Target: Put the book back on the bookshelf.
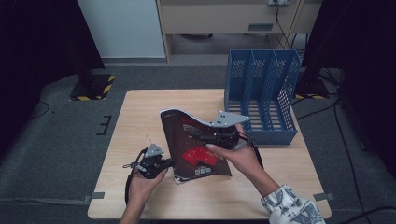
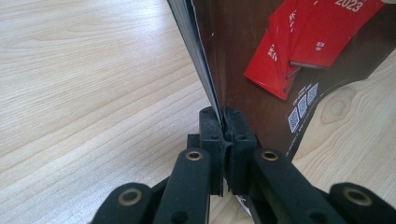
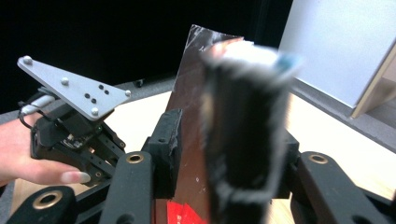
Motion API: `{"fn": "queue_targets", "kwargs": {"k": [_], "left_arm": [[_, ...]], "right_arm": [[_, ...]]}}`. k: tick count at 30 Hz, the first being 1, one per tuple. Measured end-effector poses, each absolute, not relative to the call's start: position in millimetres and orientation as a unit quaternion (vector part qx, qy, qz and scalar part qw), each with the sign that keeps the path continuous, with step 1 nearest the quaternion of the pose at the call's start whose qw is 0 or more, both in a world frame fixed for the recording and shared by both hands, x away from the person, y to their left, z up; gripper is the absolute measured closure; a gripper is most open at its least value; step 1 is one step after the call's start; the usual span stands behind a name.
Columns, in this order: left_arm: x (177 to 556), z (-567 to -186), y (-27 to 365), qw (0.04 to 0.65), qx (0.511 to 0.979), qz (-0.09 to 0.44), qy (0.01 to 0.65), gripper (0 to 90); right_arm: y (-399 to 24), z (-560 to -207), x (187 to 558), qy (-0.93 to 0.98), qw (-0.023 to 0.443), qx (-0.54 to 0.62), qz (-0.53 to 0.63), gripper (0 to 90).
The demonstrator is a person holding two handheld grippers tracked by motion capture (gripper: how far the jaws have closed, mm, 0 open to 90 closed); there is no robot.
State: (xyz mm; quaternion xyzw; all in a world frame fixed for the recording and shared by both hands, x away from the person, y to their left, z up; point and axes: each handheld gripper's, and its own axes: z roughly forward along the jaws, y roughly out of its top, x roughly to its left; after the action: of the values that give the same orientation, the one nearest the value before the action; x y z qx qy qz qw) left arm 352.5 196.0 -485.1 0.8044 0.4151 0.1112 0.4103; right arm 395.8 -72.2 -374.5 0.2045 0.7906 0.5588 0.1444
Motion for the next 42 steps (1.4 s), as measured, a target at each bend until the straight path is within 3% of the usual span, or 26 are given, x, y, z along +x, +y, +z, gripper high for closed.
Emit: {"fn": "queue_targets", "kwargs": {"k": [10,22,29,42], "left_arm": [[351.9,-484.4,195.9,0.413,0.805,0.113,0.411,87.5],[351.4,-484.8,196.3,0.417,0.803,0.110,0.412,87.4],[352.1,-486.6,198.6,0.423,0.800,0.108,0.412,85.5],[354.8,-495.6,198.6,0.420,0.799,0.095,0.419,71.5]], "right_arm": [[-70.0,-370.6,400.9,0.791,0.150,0.206,0.556,65.1],[-70.6,-369.2,400.9,0.796,0.163,0.211,0.543,85.3],[-73.8,-367.1,401.3,0.793,0.161,0.218,0.546,86.9],[-77.5,-365.1,402.3,0.778,0.170,0.229,0.560,87.1]]}}
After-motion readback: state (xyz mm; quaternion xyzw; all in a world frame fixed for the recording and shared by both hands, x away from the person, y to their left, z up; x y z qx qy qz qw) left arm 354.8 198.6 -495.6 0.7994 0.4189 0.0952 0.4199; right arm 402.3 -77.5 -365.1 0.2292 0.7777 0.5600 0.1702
